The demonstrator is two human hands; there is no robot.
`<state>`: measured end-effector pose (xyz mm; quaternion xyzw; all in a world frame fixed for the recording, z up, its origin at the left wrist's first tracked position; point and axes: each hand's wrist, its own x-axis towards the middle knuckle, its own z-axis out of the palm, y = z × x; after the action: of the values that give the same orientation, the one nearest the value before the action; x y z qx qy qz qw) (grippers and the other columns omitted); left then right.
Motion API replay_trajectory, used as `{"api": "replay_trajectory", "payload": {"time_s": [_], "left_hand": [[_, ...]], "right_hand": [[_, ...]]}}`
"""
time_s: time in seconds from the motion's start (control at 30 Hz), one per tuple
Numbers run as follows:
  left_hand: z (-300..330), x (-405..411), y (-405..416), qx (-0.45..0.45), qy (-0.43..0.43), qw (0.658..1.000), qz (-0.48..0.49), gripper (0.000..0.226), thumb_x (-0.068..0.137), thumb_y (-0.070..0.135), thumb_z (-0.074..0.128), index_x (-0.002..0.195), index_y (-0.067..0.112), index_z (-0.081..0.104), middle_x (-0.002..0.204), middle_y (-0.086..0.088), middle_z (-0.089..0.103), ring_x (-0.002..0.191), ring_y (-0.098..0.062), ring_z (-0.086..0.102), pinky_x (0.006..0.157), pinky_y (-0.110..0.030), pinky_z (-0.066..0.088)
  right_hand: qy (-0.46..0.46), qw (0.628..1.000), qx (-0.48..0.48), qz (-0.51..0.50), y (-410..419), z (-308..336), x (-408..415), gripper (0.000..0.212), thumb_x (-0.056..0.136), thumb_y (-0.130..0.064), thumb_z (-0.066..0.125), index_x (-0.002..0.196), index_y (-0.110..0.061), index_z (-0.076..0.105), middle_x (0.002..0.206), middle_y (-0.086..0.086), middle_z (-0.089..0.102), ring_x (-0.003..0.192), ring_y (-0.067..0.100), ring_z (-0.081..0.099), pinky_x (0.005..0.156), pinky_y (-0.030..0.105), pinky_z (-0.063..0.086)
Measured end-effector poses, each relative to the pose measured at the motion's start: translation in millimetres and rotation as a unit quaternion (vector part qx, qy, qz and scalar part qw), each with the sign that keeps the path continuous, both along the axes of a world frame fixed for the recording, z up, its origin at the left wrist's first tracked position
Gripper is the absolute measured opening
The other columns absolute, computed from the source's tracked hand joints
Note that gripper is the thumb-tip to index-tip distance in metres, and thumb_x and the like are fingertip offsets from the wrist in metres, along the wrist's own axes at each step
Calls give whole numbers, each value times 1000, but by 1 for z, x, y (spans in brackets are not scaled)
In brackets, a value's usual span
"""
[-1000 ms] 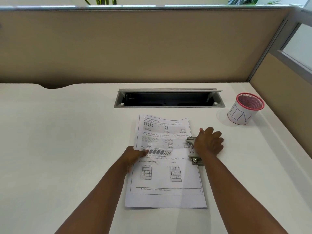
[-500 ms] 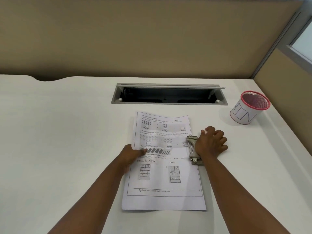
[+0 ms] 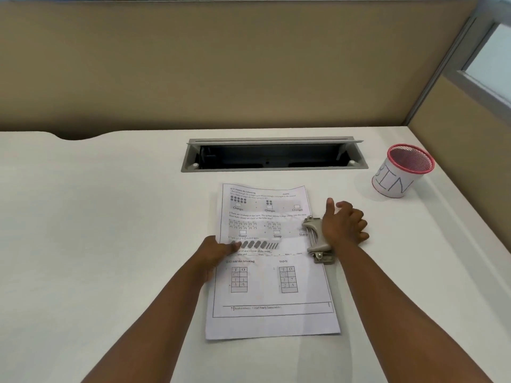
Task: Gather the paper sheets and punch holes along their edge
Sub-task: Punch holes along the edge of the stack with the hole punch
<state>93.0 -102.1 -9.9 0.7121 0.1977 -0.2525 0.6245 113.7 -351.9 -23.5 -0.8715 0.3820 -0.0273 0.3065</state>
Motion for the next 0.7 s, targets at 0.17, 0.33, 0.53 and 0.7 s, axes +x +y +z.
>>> {"api": "replay_trajectory", "payload": {"time_s": [0.17,0.33,0.53,0.7], "left_hand": [[4,-3,0,4,-7,1000,-10,31,82,8,68,110,-5,61,112,-25,66,94,-31,64,90,-40,50],[6,-4,-1,12,-13,1000,-15,39,83,6,67,118,-9,58,115,-27,65,101,-35,64,93,-42,50],[5,-4,-2,23,-12,1000,-6,39,83,7,67,118,-8,58,115,-27,65,99,-35,64,92,-43,50],[3,-4,-3,31,-18,999,-4,40,83,9,67,118,-8,58,116,-26,64,106,-38,62,98,-48,48]], "right_hand": [[22,995,93,-8,-7,18,-8,61,89,-60,33,125,-12,46,133,16,44,126,34,39,103,44,30],[47,980,193,31,-15,33,-25,54,77,-57,60,82,-3,61,85,13,61,91,31,62,75,36,44],[-3,946,324,9,-11,32,-37,29,82,-17,68,57,-14,53,67,10,53,64,23,51,58,29,41],[-48,930,363,-27,-18,31,-42,18,84,-13,65,68,-7,60,82,16,55,71,24,51,57,29,43]]}}
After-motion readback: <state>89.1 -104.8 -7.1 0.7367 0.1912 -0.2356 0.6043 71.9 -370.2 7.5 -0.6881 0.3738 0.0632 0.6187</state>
